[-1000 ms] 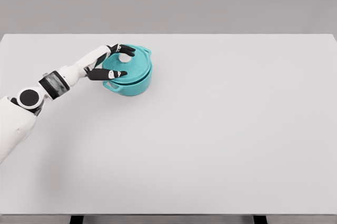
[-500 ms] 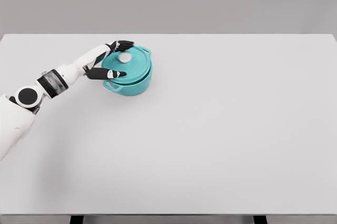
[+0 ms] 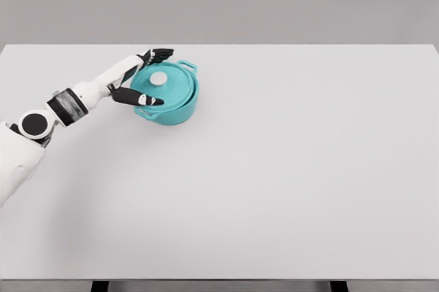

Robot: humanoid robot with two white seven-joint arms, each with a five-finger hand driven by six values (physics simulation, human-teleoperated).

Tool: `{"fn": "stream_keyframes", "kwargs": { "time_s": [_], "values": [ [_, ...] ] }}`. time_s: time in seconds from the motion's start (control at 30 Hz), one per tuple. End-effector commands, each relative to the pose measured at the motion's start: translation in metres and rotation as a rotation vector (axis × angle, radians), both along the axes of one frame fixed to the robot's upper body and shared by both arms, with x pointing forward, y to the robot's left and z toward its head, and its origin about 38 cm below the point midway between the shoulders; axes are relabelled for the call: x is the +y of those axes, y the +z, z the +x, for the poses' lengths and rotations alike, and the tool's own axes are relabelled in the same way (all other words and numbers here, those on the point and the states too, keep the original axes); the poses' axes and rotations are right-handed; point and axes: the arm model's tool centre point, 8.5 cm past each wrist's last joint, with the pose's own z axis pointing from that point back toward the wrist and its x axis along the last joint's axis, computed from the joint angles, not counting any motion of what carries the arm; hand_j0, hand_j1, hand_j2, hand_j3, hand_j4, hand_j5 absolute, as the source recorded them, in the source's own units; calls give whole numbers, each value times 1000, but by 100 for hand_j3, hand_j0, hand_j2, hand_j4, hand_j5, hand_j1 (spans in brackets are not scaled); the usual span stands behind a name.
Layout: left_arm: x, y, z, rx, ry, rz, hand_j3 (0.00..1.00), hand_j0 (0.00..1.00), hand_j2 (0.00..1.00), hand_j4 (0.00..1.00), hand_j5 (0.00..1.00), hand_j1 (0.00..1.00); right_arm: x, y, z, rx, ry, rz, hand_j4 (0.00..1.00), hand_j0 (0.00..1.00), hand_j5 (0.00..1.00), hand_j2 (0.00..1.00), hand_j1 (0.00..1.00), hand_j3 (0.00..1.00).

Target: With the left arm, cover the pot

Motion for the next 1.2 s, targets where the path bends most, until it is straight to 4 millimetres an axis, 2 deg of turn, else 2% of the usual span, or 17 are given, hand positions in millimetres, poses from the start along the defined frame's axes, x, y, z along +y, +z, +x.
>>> {"fn": "stream_keyframes", "kwargs": {
  "time_s": [0.0, 0.57, 0.63, 0.67, 0.7, 0.93, 1.0, 1.03, 1.17],
  "values": [
    [2, 2, 0, -1, 5, -9, 98, 98, 98, 98, 98, 98, 0, 0, 0, 0, 1, 0, 100, 100, 100, 100, 100, 100],
    [4, 9, 4, 13, 35, -115, 100, 100, 100, 100, 100, 100, 0, 0, 0, 0, 1, 0, 100, 100, 100, 100, 100, 100],
    [1, 13, 2, 9, 22, -131, 100, 100, 100, 100, 100, 100, 0, 0, 0, 0, 1, 0, 100, 100, 100, 100, 100, 100],
    [5, 21, -2, -10, 8, -126, 100, 100, 100, 100, 100, 100, 0, 0, 0, 0, 1, 0, 100, 100, 100, 100, 100, 100],
    [14, 36, -9, -39, -15, -120, 100, 100, 100, 100, 100, 100, 0, 0, 0, 0, 1, 0, 100, 100, 100, 100, 100, 100],
    [56, 91, -74, -88, -216, 20, 100, 100, 100, 100, 100, 100, 0, 0, 0, 0, 1, 0, 100, 100, 100, 100, 100, 100],
    [76, 92, -107, -78, -212, 52, 100, 100, 100, 100, 100, 100, 0, 0, 0, 0, 1, 0, 100, 100, 100, 100, 100, 100],
    [94, 94, -116, -70, -187, 84, 100, 100, 100, 100, 100, 100, 0, 0, 0, 0, 1, 0, 100, 100, 100, 100, 100, 100],
    [113, 82, -124, -37, -148, 94, 100, 100, 100, 100, 100, 100, 0, 0, 0, 0, 1, 0, 100, 100, 100, 100, 100, 100]
  ]
}}
